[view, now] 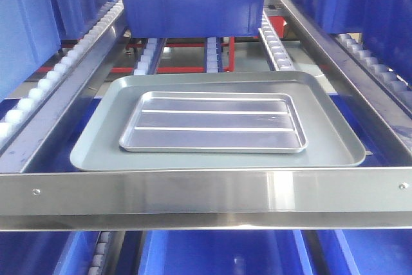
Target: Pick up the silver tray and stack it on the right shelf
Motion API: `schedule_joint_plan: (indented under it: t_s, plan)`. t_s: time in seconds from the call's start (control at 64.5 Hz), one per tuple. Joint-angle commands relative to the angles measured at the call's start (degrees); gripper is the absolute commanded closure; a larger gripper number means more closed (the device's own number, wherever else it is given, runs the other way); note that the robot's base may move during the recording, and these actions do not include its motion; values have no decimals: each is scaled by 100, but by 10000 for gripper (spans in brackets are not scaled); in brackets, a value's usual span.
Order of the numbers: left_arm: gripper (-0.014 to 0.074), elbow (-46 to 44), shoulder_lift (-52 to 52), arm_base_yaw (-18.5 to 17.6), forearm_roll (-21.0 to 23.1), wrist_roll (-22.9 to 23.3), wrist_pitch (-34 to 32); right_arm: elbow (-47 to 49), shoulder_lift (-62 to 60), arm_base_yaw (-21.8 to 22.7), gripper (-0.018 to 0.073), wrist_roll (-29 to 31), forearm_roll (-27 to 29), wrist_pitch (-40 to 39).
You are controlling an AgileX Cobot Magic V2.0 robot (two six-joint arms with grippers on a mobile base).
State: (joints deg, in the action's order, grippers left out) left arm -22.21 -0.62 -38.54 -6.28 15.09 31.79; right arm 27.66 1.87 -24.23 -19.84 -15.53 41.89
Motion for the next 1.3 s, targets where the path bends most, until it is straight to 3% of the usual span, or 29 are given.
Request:
schedule_joint_plan:
  t_s: [0.0, 0.682, 0.791, 0.946, 1.054, 1.163, 1.287]
  plan:
    - [697, -150, -91, -39, 25, -11, -408, 145, 79, 21, 503, 85, -101, -410]
    - [697, -39, -94, -39, 25, -45, -477, 145, 79, 21, 503, 85, -101, -405]
    - [697, 150, -94, 116, 283, -663, -607, 145, 79, 21, 503, 85, -101, -405]
    - [697, 442, -94, 1174, 907, -1367, -1037, 145, 79, 21, 503, 85, -101, -405]
    - [697, 793, -94, 2245, 1223, -1539, -1582, 145, 79, 21, 503, 85, -101, -405]
    - [697, 1178, -94, 3067, 1280, -1539, -2191, 145, 79, 21, 503, 85, -101, -405]
    - [697, 1742, -94, 3533, 1280, -1509, -3025, 145, 79, 21, 503, 85, -101, -405]
